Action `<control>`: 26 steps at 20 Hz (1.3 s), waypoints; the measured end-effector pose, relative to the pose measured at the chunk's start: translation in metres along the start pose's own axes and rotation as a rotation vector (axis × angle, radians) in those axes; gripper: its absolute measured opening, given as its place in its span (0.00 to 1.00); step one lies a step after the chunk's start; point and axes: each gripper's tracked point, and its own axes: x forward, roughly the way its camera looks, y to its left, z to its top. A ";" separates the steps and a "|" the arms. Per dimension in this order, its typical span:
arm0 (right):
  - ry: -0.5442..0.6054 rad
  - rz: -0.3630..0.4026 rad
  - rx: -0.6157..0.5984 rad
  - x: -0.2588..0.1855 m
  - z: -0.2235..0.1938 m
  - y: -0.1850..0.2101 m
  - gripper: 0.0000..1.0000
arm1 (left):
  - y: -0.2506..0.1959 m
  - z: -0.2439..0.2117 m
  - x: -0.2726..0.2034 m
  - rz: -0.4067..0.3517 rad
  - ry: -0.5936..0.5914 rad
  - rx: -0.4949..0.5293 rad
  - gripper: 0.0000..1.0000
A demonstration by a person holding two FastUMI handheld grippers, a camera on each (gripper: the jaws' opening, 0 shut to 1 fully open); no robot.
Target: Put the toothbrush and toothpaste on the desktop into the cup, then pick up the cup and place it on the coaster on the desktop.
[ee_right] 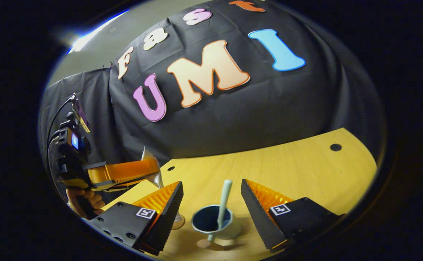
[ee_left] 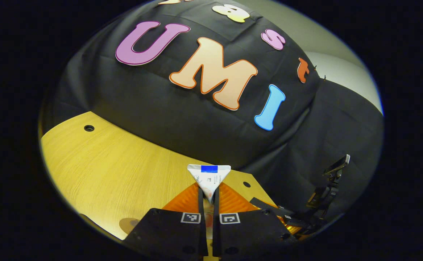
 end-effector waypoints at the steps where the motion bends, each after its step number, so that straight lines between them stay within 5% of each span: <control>1: -0.008 -0.028 -0.010 -0.007 0.004 -0.009 0.98 | -0.005 -0.001 0.003 -0.010 -0.004 -0.003 0.04; 7: -0.032 -0.160 0.004 -0.055 0.017 -0.060 0.98 | -0.025 -0.015 0.024 -0.054 -0.040 0.020 0.04; 13: -0.016 -0.263 0.029 -0.099 0.004 -0.101 0.95 | -0.023 -0.059 0.038 -0.020 0.016 0.101 0.05; 26: 0.028 -0.233 0.015 -0.113 -0.021 -0.106 0.95 | -0.021 -0.078 0.028 0.017 -0.061 0.136 0.13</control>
